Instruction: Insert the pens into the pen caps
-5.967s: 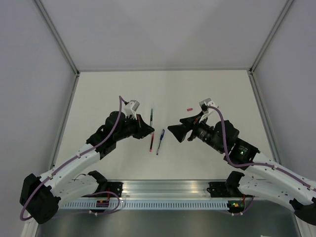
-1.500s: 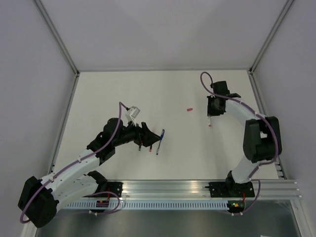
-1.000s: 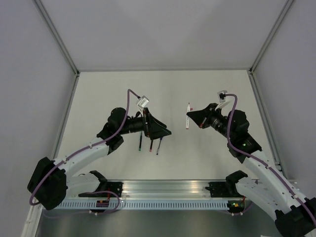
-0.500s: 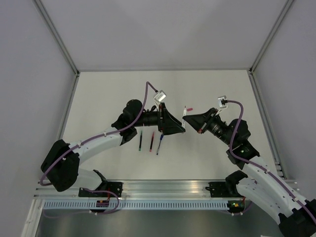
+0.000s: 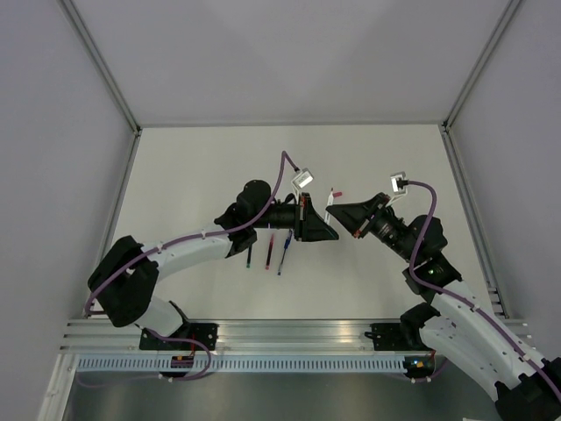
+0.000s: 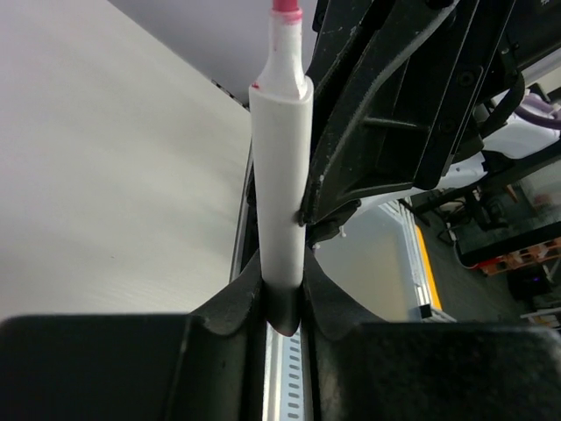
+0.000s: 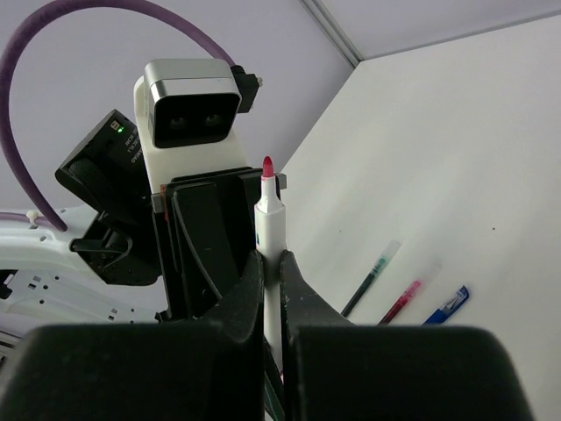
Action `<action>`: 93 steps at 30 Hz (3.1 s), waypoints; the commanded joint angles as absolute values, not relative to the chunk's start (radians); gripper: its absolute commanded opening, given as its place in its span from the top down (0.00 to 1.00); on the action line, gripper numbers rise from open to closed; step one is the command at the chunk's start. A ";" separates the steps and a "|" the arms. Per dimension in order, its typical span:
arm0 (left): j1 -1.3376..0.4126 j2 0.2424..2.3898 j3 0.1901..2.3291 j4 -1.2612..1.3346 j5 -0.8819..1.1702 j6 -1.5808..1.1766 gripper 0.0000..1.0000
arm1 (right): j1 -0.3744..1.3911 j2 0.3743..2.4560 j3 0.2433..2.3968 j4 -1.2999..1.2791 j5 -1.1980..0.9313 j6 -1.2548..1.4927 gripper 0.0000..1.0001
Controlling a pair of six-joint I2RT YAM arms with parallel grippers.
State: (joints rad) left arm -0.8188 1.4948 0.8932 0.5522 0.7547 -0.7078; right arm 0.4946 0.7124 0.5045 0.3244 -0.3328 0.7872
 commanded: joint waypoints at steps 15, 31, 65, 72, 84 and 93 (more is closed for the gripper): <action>-0.815 1.240 0.879 0.114 0.479 -0.454 0.98 | 0.502 0.735 0.776 0.008 -0.227 0.528 0.25; -0.816 0.683 0.486 0.118 -0.035 -0.423 0.98 | 0.442 1.487 1.458 -0.477 0.155 0.175 0.31; -0.816 0.571 0.468 -0.031 -0.210 -0.491 0.98 | 0.397 2.214 1.839 -0.864 0.417 1.272 0.49; -0.818 0.575 0.469 -0.032 -0.225 -0.492 0.98 | 0.387 2.227 1.835 -0.913 0.445 1.275 0.51; -0.818 0.571 0.469 -0.041 -0.239 -0.497 0.98 | 0.388 2.256 1.812 -0.925 0.428 1.279 0.55; -0.818 0.549 0.468 -0.048 -0.242 -0.499 0.98 | 0.382 2.276 1.799 -0.920 0.413 1.275 0.57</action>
State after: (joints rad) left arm -0.8150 0.5625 0.4675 -0.0547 -0.2104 -0.4747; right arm 0.3882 2.2566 1.8004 -0.8997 0.4164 1.2568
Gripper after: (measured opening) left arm 0.212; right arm 0.430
